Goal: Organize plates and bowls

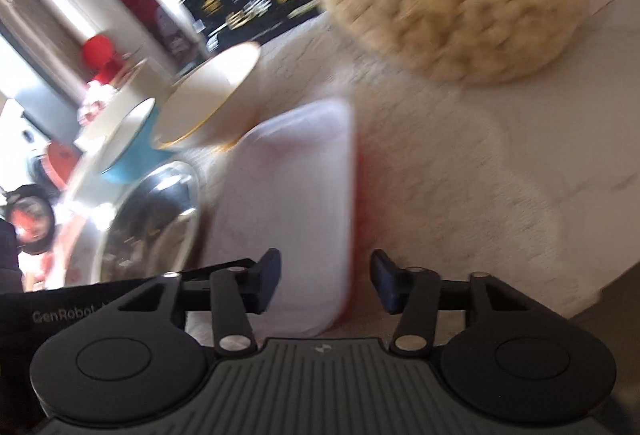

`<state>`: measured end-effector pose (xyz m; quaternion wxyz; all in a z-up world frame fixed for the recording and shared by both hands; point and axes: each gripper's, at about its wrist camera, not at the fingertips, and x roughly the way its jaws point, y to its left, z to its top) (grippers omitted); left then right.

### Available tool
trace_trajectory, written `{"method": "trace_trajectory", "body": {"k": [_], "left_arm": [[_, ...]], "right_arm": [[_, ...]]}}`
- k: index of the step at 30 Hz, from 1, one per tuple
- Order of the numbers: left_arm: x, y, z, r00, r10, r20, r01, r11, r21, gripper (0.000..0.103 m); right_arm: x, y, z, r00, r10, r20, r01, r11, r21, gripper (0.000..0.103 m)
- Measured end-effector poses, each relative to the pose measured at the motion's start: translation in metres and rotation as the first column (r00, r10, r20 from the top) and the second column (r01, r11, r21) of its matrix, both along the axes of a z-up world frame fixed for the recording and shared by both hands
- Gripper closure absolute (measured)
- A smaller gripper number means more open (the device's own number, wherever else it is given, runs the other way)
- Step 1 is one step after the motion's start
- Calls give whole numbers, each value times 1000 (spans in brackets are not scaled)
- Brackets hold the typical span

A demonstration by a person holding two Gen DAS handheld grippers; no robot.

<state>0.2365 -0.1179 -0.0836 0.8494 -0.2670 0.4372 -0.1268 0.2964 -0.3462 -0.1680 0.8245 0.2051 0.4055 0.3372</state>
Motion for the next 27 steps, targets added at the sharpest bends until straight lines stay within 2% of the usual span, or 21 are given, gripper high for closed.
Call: {"method": "trace_trajectory", "body": {"k": [3,6,8,10,12,14,16,19,23,27], "left_arm": [[16,-17,-2,998,-58,33,59,998,-6,92],[24,-24,1,994,-104,27,105,994,-17,92],[24,-20,12,989,-144,34,145,989,-33,92],[26,-11,28,987,-162,17,161,987,26,92],[30,3,40,993,-118,-12,119,985,123,92],[35,18,49,998,-55,-31,61,970,235,92],[45,27,50,998,-15,-64,35,949,315,91],[59,32,41,993,-15,-117,54,938,343,91],[72,26,33,993,-29,-112,67,937,342,91],[88,19,19,987,-46,-151,104,910,402,91]], "right_arm": [[8,-20,-5,998,-57,-40,57,998,6,54],[9,-30,-7,994,-109,-32,108,994,-16,53],[7,-32,-7,992,-123,-20,122,992,-29,52],[7,-33,-7,994,-110,-24,110,994,-22,52],[6,-27,-5,996,-85,-38,85,996,-16,48],[4,-20,-3,997,-66,-49,65,998,-23,43],[2,-15,-3,997,-49,-59,47,998,-32,42],[-2,-13,-5,996,-36,-79,34,999,-32,42],[-2,-14,-12,988,-17,-152,16,1000,-11,42],[-4,-13,-14,986,7,-167,-5,1000,12,41]]}}
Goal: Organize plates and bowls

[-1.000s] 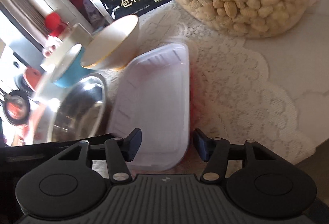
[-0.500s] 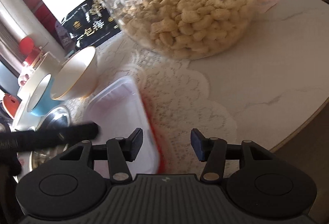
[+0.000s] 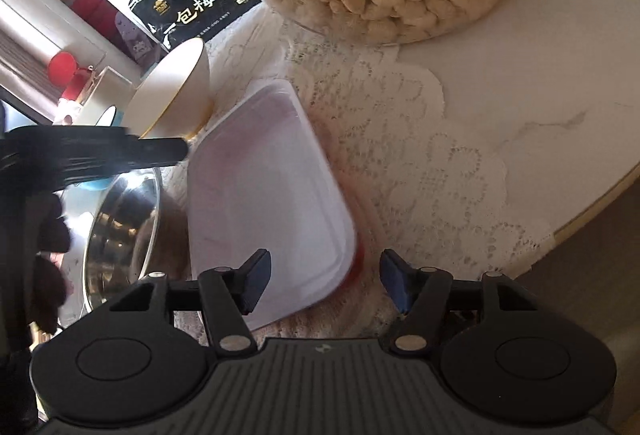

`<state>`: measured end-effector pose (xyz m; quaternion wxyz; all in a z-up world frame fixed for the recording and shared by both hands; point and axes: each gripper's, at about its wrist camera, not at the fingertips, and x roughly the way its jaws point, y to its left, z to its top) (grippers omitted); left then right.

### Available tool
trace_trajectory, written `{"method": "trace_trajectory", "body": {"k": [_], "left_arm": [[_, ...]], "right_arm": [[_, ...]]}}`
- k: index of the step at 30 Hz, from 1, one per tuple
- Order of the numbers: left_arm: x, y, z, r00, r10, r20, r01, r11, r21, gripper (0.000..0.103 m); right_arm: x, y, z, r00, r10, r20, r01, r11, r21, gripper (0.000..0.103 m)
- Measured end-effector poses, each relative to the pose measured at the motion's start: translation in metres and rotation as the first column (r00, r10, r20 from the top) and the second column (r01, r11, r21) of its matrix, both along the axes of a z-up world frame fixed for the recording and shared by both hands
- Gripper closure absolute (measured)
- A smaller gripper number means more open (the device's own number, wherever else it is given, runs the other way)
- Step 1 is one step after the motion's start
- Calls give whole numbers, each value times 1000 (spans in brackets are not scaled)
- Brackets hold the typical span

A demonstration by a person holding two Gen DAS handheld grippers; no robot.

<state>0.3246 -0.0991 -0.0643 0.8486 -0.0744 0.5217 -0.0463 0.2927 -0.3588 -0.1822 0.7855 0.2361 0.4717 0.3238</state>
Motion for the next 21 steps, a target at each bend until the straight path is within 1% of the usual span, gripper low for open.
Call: {"method": "trace_trajectory", "body": {"k": [3,6,8,9,10,11,13,14,16,17,19,21], "left_arm": [[9,-7,-7,999,-28,-25,29,999,44,90],[13,-12,-9,998,-50,-48,53,997,64,90],[17,-15,-11,997,-50,-58,54,996,74,90],[19,-16,-11,997,-46,-60,50,997,61,88],[22,-17,-12,997,-45,-64,47,998,30,87],[26,-19,-13,996,-44,-74,44,999,-10,81],[32,-29,-16,995,-59,-86,52,995,-85,79],[35,-36,-17,994,-73,-80,64,993,-104,79],[40,-48,-17,996,-80,-46,75,992,-101,78],[43,-50,-17,997,-75,-34,70,991,-117,78],[49,-48,-19,998,-49,-27,43,982,-183,78],[53,-43,-21,999,-27,-28,20,970,-241,79]], "right_arm": [[-1,0,0,1000,6,6,-6,1000,4,41],[-3,-1,-2,1000,10,10,-10,1000,1,41],[-3,-2,-2,1000,13,5,-13,1000,8,41],[-4,-2,-1,1000,19,5,-20,1000,20,41],[-4,-4,-1,1000,29,6,-29,999,38,41],[-3,-4,0,999,39,6,-39,997,60,41],[0,-5,2,999,40,21,-42,996,83,41],[4,-7,4,999,23,30,-25,996,80,41],[11,-13,8,998,-28,53,25,998,63,40],[16,-18,9,997,-54,59,51,997,57,40],[27,-26,9,994,-94,57,91,995,50,40],[35,-29,10,988,-127,86,125,992,24,40]]}}
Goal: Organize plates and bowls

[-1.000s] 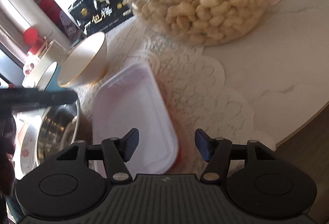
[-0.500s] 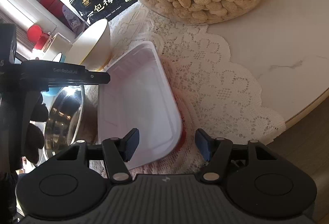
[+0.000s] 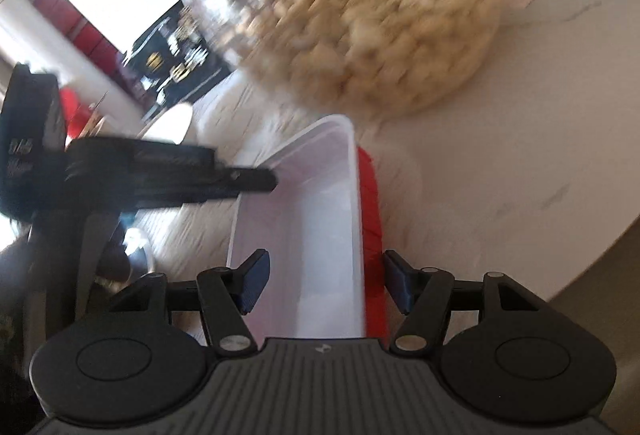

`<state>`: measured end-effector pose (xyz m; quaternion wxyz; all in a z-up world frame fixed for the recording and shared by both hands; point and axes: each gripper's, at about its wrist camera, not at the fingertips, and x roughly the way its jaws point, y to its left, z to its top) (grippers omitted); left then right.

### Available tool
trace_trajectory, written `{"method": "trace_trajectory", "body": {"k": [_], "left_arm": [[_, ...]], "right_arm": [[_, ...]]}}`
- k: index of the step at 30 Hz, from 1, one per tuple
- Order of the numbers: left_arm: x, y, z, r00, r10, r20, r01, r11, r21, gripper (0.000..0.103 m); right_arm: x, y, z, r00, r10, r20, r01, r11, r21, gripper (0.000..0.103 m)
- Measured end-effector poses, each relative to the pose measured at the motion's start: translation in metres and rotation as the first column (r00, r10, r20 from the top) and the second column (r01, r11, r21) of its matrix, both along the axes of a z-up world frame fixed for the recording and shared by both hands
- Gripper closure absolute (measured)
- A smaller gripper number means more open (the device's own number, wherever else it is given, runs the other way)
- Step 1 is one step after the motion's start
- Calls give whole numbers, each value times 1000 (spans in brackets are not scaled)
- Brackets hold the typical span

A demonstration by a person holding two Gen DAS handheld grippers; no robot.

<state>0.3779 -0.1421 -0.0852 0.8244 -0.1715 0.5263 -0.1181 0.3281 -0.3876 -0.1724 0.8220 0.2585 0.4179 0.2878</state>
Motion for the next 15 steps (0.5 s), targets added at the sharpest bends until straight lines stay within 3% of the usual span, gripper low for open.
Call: {"method": "trace_trajectory", "body": {"k": [3,6,11,15], "left_arm": [[-8,13,2,1000,17,-9,-18,998,-57,78],[-26,29,20,999,21,41,-18,998,-67,78],[-85,76,63,975,91,205,-72,993,-97,78],[-144,123,79,939,188,288,-179,982,-58,78]], "right_arm": [[-1,1,8,992,-88,95,101,986,-132,39],[-17,4,22,970,-126,208,170,963,-210,28],[-53,18,58,935,-109,338,181,965,-191,20],[-75,54,76,940,2,340,37,993,-111,18]]}}
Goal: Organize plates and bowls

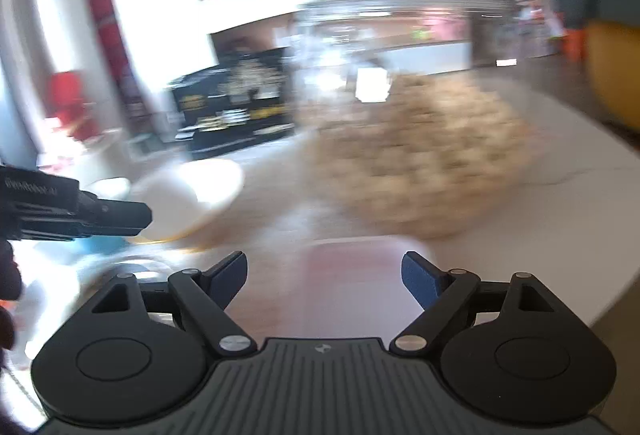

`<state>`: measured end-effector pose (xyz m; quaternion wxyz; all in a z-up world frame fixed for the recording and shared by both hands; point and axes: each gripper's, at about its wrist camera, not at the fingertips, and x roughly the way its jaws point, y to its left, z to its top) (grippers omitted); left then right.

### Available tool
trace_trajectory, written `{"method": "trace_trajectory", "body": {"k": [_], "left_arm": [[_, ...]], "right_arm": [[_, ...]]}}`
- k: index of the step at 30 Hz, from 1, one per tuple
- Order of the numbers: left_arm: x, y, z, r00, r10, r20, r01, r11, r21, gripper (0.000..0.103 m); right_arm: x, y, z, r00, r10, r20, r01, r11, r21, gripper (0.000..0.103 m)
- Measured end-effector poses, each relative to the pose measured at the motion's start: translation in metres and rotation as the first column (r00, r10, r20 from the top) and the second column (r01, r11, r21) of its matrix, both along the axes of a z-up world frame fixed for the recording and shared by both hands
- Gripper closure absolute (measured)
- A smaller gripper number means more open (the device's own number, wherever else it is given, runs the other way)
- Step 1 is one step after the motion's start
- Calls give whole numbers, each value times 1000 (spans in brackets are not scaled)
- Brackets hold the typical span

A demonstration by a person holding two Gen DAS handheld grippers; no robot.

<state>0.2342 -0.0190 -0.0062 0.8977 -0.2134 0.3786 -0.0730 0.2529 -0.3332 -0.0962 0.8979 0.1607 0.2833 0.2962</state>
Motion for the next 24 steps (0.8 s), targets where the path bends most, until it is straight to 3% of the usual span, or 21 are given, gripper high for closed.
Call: {"method": "trace_trajectory", "body": {"k": [4,8,13,16,17,19,24], "left_arm": [[-41,42,-11,988,140,-67,-136,989,56,78],[-66,73,-31,967,237,-96,-232,971,61,78],[-74,97,-49,961,254,-112,-259,965,-33,78],[-73,95,-53,962,247,-116,-252,967,-34,78],[-71,93,-55,963,242,-121,-248,968,-33,78],[-73,90,-57,965,234,-120,-240,970,-43,78],[-75,93,-57,968,227,-103,-235,969,-76,79]], "right_arm": [[-8,53,-3,990,123,-67,-122,992,23,17],[-7,100,-18,966,192,-171,-190,981,26,17],[-3,132,-30,946,201,-255,-209,978,-4,15],[-2,137,-38,917,231,-324,-238,971,20,9],[-2,139,-38,914,242,-327,-245,969,32,3],[-2,145,-37,909,257,-329,-267,964,16,0],[-3,160,-30,906,246,-346,-284,957,-62,0]]}}
